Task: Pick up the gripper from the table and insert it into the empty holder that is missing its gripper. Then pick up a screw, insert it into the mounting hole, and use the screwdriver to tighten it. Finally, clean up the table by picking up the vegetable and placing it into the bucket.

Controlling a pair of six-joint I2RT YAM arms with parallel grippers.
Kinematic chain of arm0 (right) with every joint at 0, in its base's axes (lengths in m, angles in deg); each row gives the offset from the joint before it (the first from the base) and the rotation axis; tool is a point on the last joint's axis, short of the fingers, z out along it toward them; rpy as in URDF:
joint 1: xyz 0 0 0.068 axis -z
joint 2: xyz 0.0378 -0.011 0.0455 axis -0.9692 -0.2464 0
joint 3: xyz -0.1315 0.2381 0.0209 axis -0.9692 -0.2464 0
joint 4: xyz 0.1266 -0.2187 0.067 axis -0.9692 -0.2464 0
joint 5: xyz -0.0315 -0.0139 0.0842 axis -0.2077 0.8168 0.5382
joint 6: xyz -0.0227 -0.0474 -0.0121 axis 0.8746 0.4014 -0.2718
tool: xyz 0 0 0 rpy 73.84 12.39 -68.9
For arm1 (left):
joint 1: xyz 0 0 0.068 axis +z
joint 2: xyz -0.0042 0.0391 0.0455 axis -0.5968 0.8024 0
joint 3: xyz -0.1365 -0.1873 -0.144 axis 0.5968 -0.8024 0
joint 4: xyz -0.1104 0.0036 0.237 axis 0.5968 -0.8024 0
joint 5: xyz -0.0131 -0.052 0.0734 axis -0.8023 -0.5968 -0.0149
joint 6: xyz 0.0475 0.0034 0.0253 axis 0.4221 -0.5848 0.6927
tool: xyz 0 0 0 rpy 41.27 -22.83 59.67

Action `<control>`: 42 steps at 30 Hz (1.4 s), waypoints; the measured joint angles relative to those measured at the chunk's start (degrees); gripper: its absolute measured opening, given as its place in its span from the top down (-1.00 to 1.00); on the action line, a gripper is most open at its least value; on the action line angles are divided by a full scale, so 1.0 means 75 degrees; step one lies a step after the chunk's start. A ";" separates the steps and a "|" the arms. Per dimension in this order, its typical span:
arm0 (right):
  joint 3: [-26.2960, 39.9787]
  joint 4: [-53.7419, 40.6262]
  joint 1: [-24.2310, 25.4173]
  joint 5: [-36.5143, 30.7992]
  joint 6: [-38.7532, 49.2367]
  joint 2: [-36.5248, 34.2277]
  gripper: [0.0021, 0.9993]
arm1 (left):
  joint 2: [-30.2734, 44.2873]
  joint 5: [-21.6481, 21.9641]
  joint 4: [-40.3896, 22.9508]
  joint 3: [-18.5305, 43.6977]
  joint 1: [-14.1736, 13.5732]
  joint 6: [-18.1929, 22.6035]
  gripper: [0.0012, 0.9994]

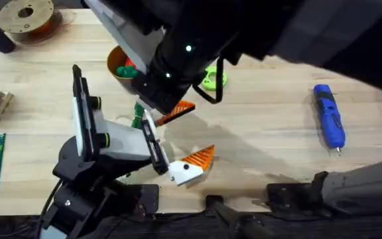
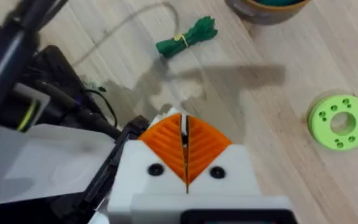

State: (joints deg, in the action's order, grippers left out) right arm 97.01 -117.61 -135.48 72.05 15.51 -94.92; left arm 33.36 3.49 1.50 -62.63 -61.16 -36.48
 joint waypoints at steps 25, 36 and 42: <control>0.0023 -0.0164 0.0291 -0.0023 -0.0386 0.1043 0.99 | 0.0002 -0.0001 0.0000 0.0000 0.0000 0.0023 -0.98; -0.0805 0.0478 -0.0047 -0.0204 -0.0820 0.0860 0.99 | 0.0001 -0.0003 0.0000 0.0000 -0.0003 0.0026 -0.98; -0.0839 0.0604 -0.0047 -0.0221 -0.0859 0.0836 0.99 | 0.0002 -0.0003 0.0000 0.0000 0.0000 0.0026 -0.98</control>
State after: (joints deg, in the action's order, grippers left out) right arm 90.71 -113.08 -135.83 70.39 9.06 -88.65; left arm 33.38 3.47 1.50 -62.63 -61.16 -36.29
